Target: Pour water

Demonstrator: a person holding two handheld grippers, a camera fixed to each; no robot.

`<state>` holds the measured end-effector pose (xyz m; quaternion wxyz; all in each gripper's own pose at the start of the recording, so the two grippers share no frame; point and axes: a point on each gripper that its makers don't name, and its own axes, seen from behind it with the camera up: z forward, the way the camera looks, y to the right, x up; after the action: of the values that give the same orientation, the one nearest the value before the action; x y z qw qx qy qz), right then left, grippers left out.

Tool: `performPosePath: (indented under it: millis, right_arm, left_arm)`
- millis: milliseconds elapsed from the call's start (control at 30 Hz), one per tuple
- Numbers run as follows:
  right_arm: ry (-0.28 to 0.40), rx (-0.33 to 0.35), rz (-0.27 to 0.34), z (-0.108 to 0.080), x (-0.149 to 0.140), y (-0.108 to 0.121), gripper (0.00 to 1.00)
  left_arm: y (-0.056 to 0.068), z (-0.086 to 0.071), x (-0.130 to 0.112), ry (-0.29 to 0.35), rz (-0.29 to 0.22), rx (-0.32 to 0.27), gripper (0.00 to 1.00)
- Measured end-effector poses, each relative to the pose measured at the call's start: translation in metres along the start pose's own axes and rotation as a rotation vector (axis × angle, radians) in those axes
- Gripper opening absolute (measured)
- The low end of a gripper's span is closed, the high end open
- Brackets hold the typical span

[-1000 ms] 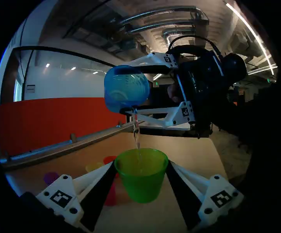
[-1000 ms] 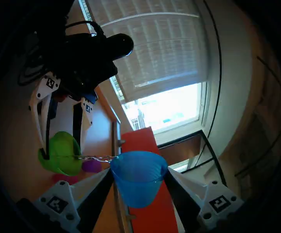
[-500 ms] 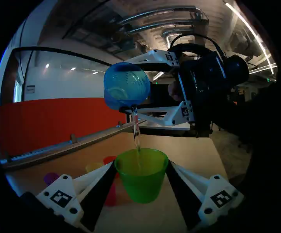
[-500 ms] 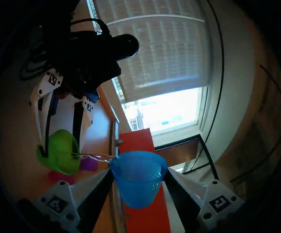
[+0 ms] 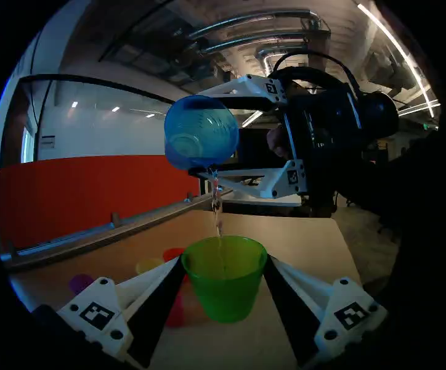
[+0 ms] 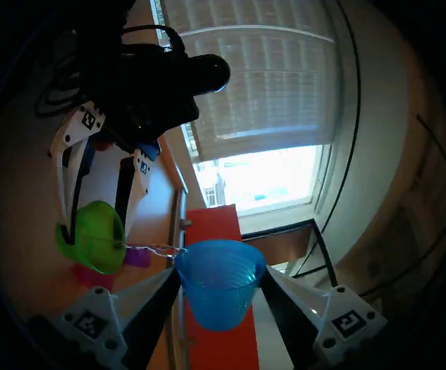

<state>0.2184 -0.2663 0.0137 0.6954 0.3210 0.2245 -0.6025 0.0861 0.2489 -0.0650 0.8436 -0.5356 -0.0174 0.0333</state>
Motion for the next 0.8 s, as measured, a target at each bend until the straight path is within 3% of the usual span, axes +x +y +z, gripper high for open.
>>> performPosePath:
  millis: [800]
  right_arm:
    - [0.002, -0.016, -0.117, 0.0059, 0.0056, 0.0087, 0.90]
  left_arm:
    - [0.0005, 0.0015, 0.0003, 0.000, 0.001, -0.001, 0.88]
